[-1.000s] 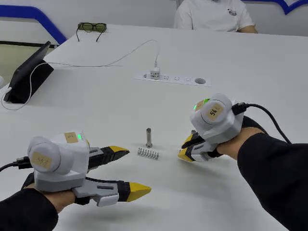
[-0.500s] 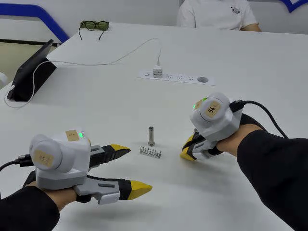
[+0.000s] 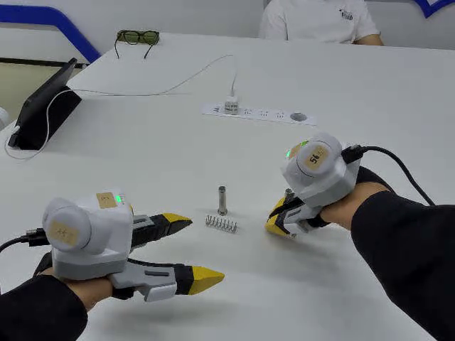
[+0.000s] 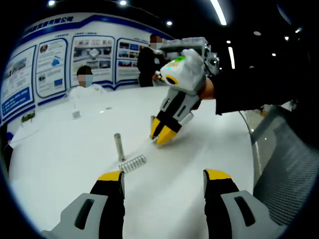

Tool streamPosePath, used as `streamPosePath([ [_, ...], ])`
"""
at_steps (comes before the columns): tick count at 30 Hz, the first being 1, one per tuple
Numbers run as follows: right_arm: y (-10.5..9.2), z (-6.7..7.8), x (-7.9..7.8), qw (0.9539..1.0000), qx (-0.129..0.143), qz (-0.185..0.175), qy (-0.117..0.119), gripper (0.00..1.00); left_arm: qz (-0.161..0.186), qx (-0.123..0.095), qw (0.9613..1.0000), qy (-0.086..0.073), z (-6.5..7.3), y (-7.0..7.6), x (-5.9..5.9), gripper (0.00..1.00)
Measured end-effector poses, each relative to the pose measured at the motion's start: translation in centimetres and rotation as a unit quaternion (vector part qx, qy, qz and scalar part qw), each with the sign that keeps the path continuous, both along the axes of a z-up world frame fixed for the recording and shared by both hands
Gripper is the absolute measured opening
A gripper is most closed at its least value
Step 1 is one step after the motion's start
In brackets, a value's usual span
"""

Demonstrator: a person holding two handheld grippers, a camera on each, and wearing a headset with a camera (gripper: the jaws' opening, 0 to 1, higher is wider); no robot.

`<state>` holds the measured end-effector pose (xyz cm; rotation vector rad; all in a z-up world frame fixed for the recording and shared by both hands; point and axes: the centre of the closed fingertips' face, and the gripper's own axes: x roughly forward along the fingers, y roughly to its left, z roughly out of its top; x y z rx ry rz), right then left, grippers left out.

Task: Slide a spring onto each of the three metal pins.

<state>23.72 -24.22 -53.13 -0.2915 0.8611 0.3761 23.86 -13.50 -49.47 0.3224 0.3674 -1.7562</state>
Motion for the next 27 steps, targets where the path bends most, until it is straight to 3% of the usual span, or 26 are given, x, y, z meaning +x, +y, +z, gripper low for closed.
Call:
streamPosePath([
  [10, 0.2, 1.5, -0.4, 0.9998, 0.003, -0.005, -0.019, 0.12, -0.006, -0.003, 1.0, -0.003, 0.4, -0.2, -0.3, 0.65],
  [27, 0.0, 2.6, -1.3, 0.9992, 0.01, -0.018, -0.034, 0.12, -0.013, -0.003, 0.9999, -0.007, 0.6, -0.2, -0.6, 0.65],
])
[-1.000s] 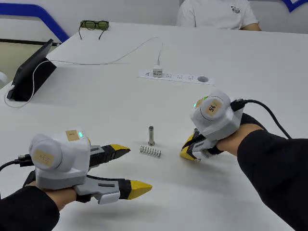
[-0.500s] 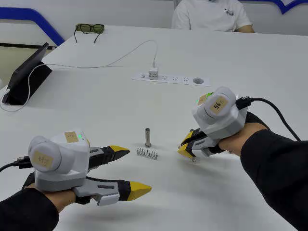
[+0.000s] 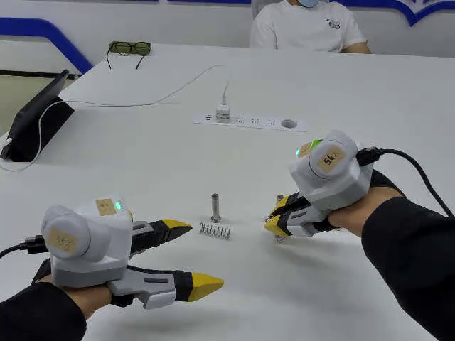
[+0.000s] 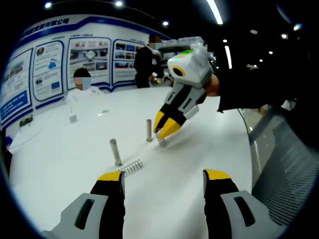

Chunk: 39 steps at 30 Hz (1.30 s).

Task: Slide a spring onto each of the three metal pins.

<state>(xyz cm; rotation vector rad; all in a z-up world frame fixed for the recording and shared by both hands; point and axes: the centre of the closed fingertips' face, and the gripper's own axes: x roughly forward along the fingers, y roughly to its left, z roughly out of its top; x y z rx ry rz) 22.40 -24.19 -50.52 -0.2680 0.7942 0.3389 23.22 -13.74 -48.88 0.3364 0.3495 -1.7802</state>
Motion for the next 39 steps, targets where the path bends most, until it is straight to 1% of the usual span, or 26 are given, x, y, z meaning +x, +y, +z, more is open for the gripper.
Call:
streamPosePath([
  [7, -0.2, 0.4, -0.3, 1.0, 0.003, -0.007, -0.006, 0.12, -0.003, 0.0, 1.0, -0.001, 0.0, -0.2, -0.1, 0.65],
  [14, -0.1, 0.8, -0.7, 0.9996, 0.018, -0.018, -0.016, 0.12, -0.004, -0.001, 1.0, -0.002, 0.1, -0.3, -0.1, 0.65],
  [27, 0.0, 1.6, -1.6, 0.9982, 0.034, -0.035, -0.034, 0.12, -0.001, -0.003, 1.0, -0.001, 0.2, -0.2, -0.1, 0.65],
  [39, -0.3, 2.1, -2.3, 0.9956, 0.054, -0.06, -0.048, 0.12, 0.002, -0.004, 1.0, 0.0, 0.1, -0.2, 0.1, 0.65],
])
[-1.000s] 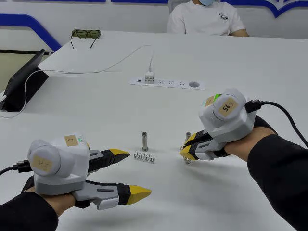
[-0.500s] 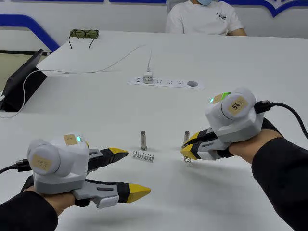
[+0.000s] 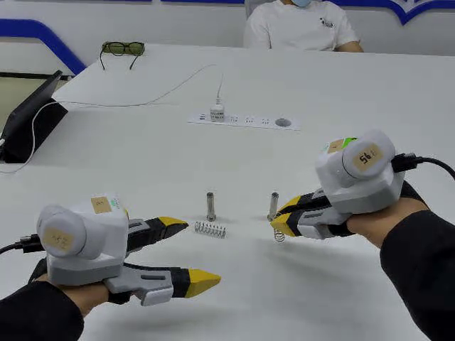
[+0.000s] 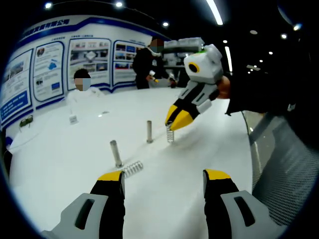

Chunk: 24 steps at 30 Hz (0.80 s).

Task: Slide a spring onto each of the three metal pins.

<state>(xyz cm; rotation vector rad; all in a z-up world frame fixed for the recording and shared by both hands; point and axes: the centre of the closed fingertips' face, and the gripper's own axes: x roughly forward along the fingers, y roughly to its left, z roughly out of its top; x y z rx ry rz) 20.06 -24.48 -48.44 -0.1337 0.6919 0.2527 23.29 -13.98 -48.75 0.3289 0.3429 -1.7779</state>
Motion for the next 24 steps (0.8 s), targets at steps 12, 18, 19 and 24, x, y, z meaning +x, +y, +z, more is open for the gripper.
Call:
streamPosePath([
  [12, -0.8, 0.6, -1.0, 0.9992, 0.021, -0.03, -0.015, 0.12, 0.004, -0.002, 1.0, 0.003, 0.0, 0.0, 0.1, 0.65],
  [18, -1.0, 0.7, -1.5, 0.9983, 0.031, -0.044, -0.022, 0.12, 0.007, -0.003, 1.0, 0.004, -0.1, 0.1, 0.3, 0.65],
  [19, -1.1, 0.7, -1.6, 0.9982, 0.033, -0.046, -0.022, 0.12, 0.008, -0.003, 1.0, 0.004, -0.1, 0.1, 0.3, 0.65],
  [24, -1.6, 0.7, -2.0, 0.9976, 0.035, -0.055, -0.023, 0.12, 0.008, -0.002, 1.0, 0.004, -0.1, 0.1, 0.3, 0.65],
])
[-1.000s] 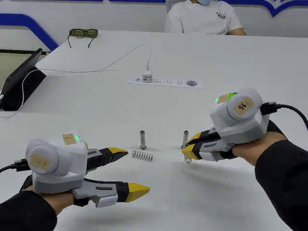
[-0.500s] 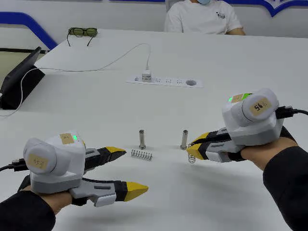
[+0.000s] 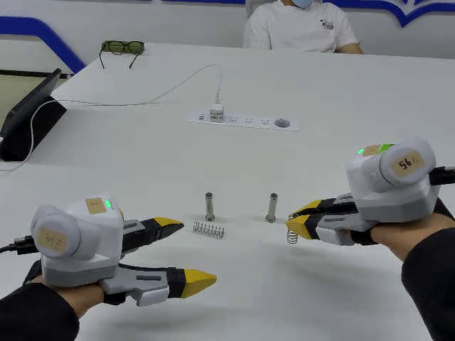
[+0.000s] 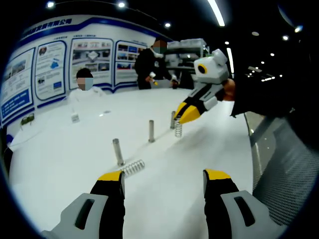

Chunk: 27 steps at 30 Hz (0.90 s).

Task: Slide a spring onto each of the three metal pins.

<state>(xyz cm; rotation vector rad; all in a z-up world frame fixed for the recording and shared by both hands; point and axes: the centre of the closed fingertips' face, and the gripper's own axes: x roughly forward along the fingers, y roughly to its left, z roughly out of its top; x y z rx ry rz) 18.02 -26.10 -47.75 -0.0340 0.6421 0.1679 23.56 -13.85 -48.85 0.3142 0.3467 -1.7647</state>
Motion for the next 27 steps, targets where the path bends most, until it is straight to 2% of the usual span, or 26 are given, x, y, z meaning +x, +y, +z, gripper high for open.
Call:
streamPosePath([
  [13, -0.7, 0.8, -0.1, 0.9999, -0.002, -0.013, -0.009, 0.12, 0.002, -0.002, 1.0, 0.004, 0.0, 0.0, 0.0, 0.65],
  [27, -1.5, 2.6, 0.9, 0.9995, -0.013, -0.016, -0.024, 0.12, 0.003, -0.003, 1.0, 0.005, -0.1, 0.0, 0.0, 0.65],
])
